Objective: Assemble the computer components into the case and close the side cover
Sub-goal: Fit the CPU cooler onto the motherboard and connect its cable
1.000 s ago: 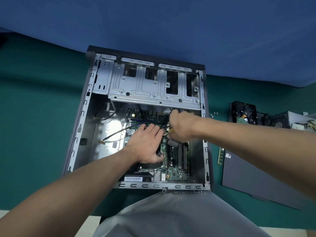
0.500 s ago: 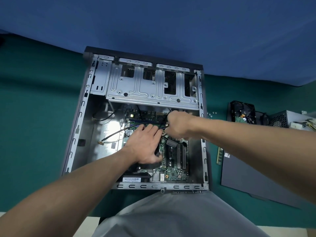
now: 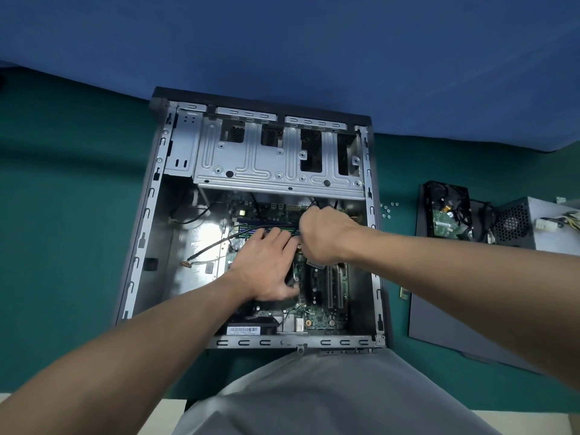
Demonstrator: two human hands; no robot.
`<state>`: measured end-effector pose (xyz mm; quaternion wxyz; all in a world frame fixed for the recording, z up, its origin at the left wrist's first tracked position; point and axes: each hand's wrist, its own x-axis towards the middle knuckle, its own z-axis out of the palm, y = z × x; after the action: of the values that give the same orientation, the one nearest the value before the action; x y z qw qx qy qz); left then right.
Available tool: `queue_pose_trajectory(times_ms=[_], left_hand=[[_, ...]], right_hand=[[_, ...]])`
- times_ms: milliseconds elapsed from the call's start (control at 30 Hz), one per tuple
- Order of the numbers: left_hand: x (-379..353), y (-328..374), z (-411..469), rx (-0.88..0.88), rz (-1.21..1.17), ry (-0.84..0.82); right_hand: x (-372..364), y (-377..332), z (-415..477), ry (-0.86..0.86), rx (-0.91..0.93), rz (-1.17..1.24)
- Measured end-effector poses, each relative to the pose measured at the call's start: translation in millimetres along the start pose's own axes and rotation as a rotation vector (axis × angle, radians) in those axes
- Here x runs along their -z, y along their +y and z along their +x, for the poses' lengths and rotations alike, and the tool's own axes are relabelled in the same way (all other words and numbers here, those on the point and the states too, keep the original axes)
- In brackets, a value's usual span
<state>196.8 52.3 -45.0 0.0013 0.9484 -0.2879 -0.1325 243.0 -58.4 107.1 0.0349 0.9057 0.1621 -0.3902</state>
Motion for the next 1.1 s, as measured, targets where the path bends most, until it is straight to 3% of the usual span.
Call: queue_pose_trajectory(times_ms=[67,167,233,333,467,533,600,700,767,800,867,967,1000,1100], left_hand=[[1,0,0,0.002,0.007,-0.009],[3,1,-1,-0.001,0.001,-0.023],[3,1,-1,-0.004,-0.006,-0.023],[3,1,-1,-0.003,-0.014,-0.023],[3,0,-1,-0.002,-0.003,-0.01],[2,0,-1,-0.006,-0.001,0.003],[2,0,-2,-0.007,0.0,0.005],[2,0,-1,-0.008,0.01,-0.005],[2,0,-1,-0.016,0.005,-0.016],[2,0,-1,-0.018,0.002,-0.013],[2,0,-1,-0.013,-0.002,0.003],[3,0,-2,-0.003,0.0,0.009],[3,0,-2,-0.003,0.004,0.006],[3,0,-1,-0.009,-0.004,0.014]], right_hand=[[-1,-1,-12,-0.043,0.12,-0.235],[-5,5,-19,0.209,0.437,-0.753],[-8,9,-17,0.248,0.562,-0.802],[-14,6,-14,0.233,0.423,-0.432],[-8,6,10,0.137,-0.212,0.377],[-1,11,13,0.036,-0.227,0.408],[-1,12,6,-0.013,-0.027,0.109],[-11,16,-7,0.225,0.364,-0.603],[-15,20,-11,0.269,0.591,-0.791],[-15,19,-12,0.256,0.629,-0.784],[-17,16,-10,0.221,0.487,-0.56],[-10,16,2,0.137,-0.042,0.178],[-9,17,5,0.097,-0.147,0.324],[-7,16,1,-0.023,-0.068,0.155]])
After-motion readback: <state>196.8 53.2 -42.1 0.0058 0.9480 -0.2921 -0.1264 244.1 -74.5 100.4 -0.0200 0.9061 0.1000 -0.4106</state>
